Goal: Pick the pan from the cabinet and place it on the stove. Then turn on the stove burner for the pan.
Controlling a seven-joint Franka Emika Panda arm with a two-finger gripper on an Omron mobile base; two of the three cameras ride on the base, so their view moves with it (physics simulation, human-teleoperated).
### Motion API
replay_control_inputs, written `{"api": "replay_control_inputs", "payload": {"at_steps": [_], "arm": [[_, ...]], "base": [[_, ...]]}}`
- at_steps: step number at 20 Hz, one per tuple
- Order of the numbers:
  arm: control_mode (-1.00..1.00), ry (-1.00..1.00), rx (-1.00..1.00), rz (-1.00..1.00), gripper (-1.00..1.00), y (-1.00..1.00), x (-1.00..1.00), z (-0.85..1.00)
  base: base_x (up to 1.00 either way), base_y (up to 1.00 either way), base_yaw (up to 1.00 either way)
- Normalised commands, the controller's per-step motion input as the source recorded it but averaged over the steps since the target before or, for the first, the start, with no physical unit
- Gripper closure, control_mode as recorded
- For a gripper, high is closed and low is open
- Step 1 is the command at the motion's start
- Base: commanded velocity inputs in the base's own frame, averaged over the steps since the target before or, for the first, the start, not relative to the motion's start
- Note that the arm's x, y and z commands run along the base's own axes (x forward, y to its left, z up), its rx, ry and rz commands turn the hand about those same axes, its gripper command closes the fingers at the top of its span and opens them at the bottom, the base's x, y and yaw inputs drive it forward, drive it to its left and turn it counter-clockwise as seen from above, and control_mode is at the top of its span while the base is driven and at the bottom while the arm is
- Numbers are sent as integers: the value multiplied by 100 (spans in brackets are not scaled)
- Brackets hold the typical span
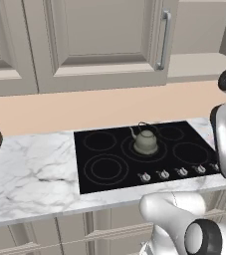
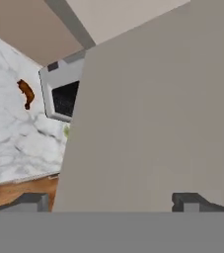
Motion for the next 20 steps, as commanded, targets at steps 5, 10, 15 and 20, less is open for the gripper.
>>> {"api": "replay_control_inputs", "payload": {"at_steps": [5,10,15,20], "arm": [[-100,1,0,-15,-100,-86,-6,0],[-100,6,3,-9,-100,-83,2,0],[-100,1,3,-2,-100,-62,1,-9],[-100,-5,0,0,-100,-8,-13,-3]], "base": [[0,0,0],[0,0,0],[0,0,0],[0,0,0]]}}
